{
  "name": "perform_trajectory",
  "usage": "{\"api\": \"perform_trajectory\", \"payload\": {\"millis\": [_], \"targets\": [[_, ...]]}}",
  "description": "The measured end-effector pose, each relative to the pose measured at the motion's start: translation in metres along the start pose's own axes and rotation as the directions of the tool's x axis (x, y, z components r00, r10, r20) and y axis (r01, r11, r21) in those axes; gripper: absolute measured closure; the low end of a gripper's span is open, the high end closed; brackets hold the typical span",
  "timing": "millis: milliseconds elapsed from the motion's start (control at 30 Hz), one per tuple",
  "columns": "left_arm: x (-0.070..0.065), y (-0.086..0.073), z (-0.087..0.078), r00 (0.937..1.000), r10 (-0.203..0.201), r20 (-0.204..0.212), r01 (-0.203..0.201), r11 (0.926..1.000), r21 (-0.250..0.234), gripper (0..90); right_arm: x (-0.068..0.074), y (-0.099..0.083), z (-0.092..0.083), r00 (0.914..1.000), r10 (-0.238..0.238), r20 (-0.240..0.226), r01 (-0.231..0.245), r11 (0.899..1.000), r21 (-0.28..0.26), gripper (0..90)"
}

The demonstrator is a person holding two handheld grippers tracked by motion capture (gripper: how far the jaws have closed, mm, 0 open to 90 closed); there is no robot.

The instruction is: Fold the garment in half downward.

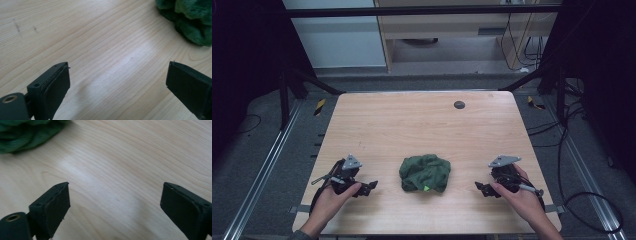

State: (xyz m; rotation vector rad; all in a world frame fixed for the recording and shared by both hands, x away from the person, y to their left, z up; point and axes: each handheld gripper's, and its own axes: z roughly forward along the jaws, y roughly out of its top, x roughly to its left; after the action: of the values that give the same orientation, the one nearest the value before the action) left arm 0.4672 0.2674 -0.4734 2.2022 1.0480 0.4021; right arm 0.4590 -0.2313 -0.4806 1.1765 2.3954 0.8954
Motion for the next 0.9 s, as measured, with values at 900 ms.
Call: {"api": "perform_trajectory", "payload": {"millis": [900], "targets": [[0.060, -0.011, 0.028, 0.9748, -0.165, -0.150, 0.163, 0.9863, -0.027, 3.9, -0.052, 0.016, 0.043, 0.9958, 0.074, 0.054, -0.075, 0.997, 0.010, 8.6]]}}
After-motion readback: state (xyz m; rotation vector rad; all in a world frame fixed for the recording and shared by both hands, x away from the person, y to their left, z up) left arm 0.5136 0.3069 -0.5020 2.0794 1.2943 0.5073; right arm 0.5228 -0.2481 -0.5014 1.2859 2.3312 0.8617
